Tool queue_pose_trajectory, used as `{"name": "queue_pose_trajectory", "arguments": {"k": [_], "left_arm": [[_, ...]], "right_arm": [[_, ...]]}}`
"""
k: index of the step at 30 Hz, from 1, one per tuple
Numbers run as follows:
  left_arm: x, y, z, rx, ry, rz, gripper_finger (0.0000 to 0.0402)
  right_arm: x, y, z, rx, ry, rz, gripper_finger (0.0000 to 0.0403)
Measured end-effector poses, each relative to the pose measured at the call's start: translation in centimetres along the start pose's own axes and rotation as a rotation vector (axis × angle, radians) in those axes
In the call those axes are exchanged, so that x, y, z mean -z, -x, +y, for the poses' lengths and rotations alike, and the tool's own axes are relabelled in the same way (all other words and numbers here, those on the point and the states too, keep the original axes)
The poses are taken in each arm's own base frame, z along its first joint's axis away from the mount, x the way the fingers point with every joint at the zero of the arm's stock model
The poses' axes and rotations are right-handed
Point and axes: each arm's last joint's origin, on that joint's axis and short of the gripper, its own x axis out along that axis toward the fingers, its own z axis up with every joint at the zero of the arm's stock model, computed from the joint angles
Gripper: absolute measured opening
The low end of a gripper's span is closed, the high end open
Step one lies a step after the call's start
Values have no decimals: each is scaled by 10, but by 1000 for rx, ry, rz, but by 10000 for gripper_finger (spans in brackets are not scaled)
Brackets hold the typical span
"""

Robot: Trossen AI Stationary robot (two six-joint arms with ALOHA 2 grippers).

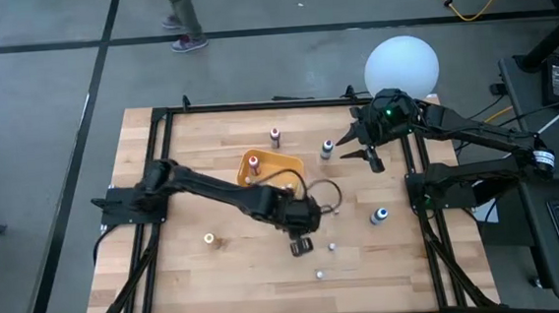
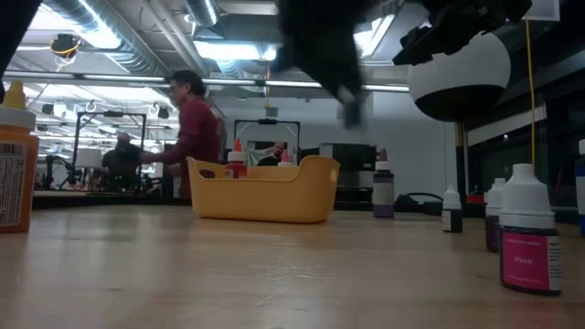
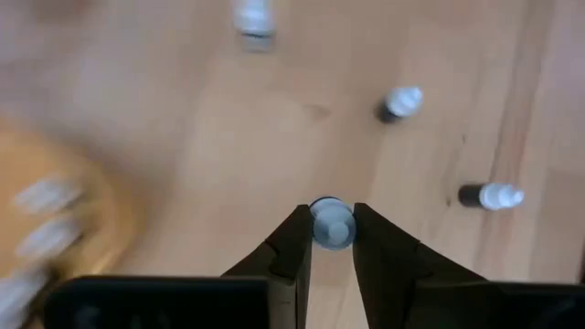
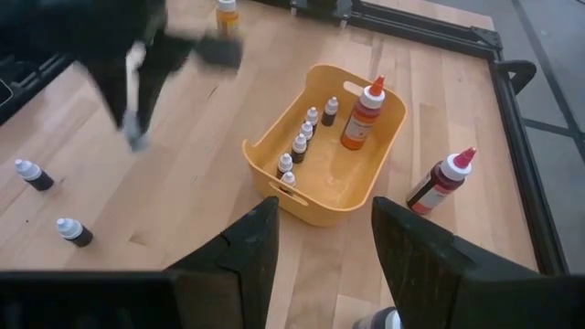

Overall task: Pick & Place food coloring
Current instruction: Put the small blue food coloring bottle into the yellow bin

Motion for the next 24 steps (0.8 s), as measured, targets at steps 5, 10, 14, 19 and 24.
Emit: {"name": "queue_pose_trajectory", "arguments": {"k": [5, 10, 14, 19, 24], "left_arm": [[3, 58, 26, -129, 321, 2, 61], [6, 92, 41, -159, 506, -24, 61], [3, 90, 48, -168, 576, -20, 61], [5, 64, 64, -189, 683, 18, 61], [8, 41, 79, -172, 737, 20, 61]], "right_arm": [[0, 0, 0, 0, 1, -1, 177], [0, 0, 0, 3, 3, -4, 177], [-1, 0, 0, 3, 3, -4, 177], [-1, 0, 0, 2, 3, -5, 177], [0, 0, 0, 2, 3, -4, 177]]}}
